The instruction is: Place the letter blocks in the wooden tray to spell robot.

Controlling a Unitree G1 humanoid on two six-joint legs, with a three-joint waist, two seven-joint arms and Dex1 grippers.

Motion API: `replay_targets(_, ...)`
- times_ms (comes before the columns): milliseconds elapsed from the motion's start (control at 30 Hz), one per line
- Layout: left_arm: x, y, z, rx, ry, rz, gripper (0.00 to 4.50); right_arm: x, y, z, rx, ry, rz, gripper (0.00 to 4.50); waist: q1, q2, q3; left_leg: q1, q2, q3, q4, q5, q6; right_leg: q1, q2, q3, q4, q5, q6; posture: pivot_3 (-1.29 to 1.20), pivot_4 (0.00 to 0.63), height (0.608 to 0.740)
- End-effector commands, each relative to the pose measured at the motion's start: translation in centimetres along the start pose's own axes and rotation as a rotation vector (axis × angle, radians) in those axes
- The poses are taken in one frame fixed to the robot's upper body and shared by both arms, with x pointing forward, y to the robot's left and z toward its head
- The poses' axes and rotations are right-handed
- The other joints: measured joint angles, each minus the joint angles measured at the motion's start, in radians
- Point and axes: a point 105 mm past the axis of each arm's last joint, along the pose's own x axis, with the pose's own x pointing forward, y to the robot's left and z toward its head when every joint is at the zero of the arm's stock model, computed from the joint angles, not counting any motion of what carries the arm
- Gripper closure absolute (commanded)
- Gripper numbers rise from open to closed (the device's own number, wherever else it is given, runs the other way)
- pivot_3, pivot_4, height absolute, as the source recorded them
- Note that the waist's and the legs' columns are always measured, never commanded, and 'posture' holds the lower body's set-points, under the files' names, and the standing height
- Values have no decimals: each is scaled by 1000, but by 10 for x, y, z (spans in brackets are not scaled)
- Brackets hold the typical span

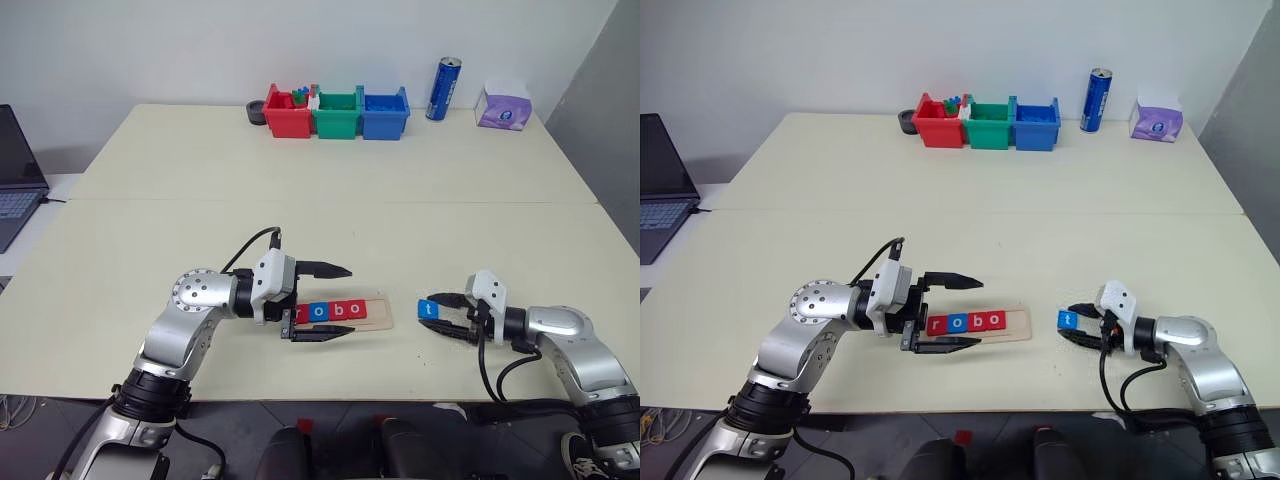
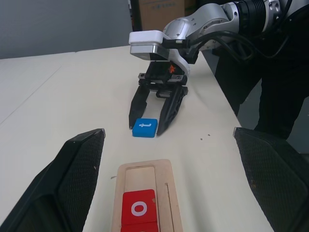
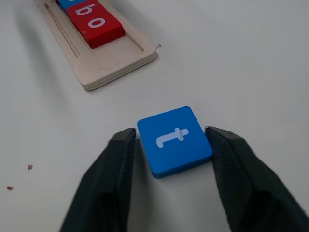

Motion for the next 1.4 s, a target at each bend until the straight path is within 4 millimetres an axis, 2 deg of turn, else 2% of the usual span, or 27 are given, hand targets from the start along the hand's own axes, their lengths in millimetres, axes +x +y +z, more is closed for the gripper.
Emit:
replay_targets(33,1,2,8,46,-13,-4,0,-3,-2,1,-23,9,6,3037,0,0,0,0,0,0,0,0,0,0,0,0,0,0,0,0,150,740)
replay_targets(167,-2,2,8,44,-9,-1,0,1,-2,17,-64,-28,13,3037,0,0,0,0,0,0,0,0,0,0,0,0,0,0,0,0,150,740)
replay_targets(367,-32,17,2,44,49,83,0,20,4,60,-149,-124,82,3037,-7,0,0,1,1,0,0,0,0,0,1,0,2,0,-1,0,150,740)
replay_targets(500,-36,11,1,34,53,74,0,36,16,74,-208,-134,181,3037,-2,0,0,1,1,-1,0,0,0,0,2,-1,1,0,-1,0,150,740)
replay_targets(733,-31,5,4,31,40,78,0,50,23,61,-257,-71,279,3037,6,0,0,-1,1,0,1,0,0,0,-3,-1,0,0,-1,0,150,740)
replay_targets(967,-25,-1,6,31,28,62,0,53,19,49,-278,-34,302,3037,1,0,0,0,1,-1,1,0,0,0,-1,-1,1,1,-1,0,150,740)
replay_targets(1400,-23,-2,10,37,26,56,0,61,16,45,-317,-19,321,3037,0,0,0,0,1,0,1,0,0,0,-1,-1,1,1,-1,0,150,740)
